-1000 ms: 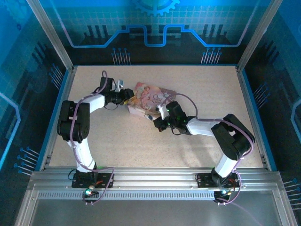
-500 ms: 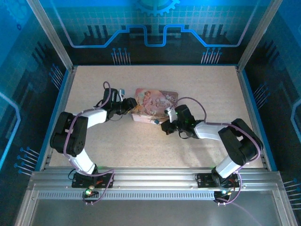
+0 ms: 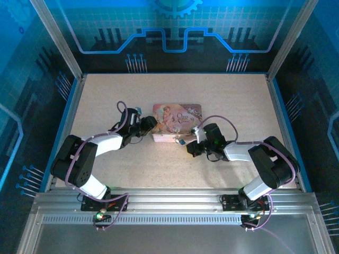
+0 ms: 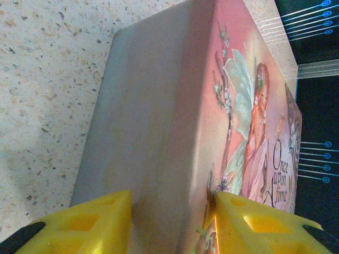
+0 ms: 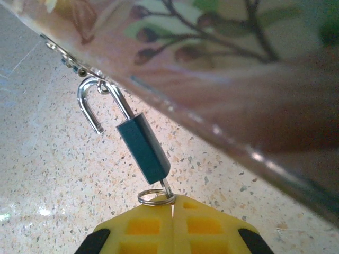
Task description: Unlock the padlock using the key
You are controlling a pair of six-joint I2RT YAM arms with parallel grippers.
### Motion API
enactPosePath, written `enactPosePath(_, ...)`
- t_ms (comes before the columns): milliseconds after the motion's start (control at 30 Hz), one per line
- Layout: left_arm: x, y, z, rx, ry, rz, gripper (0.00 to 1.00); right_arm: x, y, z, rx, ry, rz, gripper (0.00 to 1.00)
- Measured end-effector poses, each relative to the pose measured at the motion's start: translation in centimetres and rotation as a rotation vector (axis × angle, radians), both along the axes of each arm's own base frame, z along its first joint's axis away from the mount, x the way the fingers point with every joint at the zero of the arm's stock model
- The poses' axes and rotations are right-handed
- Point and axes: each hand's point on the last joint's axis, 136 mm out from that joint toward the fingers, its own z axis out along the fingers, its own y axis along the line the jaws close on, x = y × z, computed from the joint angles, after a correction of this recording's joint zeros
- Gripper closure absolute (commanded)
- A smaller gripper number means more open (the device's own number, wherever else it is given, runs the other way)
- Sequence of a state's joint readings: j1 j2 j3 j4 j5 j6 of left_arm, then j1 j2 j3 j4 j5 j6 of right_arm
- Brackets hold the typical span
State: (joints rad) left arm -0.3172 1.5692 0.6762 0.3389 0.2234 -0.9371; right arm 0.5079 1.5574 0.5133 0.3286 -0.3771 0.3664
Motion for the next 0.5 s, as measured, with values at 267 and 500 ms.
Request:
enactPosePath(267, 0.0, 0.1, 0.0, 0.007, -0.008, 0.016, 0.56, -0.5, -1.0, 0.1, 0.014, 0.009, -0.015, 0.76)
enactPosePath(500, -0.1, 0.1, 0.1, 0.009, -0.01, 0.018, 0.56, -0.7, -2.7, 1.2, 0.023, 0.025, -0.049, 0.64)
